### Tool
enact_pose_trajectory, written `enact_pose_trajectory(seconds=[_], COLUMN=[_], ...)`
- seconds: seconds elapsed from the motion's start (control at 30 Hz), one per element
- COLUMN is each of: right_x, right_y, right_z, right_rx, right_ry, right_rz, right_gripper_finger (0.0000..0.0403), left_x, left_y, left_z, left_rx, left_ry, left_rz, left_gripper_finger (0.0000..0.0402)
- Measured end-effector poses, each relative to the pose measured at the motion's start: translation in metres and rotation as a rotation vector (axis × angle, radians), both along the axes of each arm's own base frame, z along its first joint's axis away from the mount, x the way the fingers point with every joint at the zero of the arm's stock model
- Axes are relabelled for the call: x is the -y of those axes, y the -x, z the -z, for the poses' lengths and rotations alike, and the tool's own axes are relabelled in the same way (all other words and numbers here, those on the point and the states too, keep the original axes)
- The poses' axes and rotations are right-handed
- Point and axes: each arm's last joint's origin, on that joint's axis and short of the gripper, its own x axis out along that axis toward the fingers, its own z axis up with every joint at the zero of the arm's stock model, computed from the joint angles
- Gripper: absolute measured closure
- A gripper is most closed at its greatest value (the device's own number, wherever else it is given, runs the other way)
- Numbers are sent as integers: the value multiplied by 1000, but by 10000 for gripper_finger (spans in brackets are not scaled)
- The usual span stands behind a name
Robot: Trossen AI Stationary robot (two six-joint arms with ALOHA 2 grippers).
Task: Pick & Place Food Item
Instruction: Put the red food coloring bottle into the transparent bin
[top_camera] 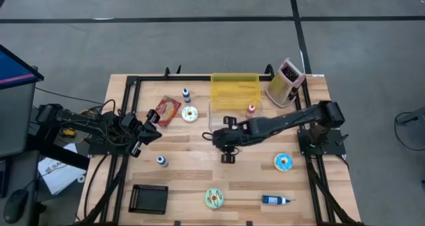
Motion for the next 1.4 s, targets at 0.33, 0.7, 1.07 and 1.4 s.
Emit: enact_pose_trajectory(seconds=[0.33, 0.7, 1.07, 1.4], right_x=[50, 129, 141, 155], right_y=[45, 103, 82, 82], right_z=[-38, 0, 39, 41], right_rx=[78, 215, 82, 94], right_ry=[149, -84, -127, -153], right_rz=[235, 538, 468, 490], right_gripper_finger=[300, 300, 300, 300], left_x=[0, 0, 0, 0], left_y=[-2, -2, -2, -2], left_z=[2, 1, 1, 1], left_rx=[-18, -14, -13, -13], left_ry=[0, 5, 3, 2], left_rz=[2, 3, 2, 2], left_gripper_finger=[390, 390, 390, 390])
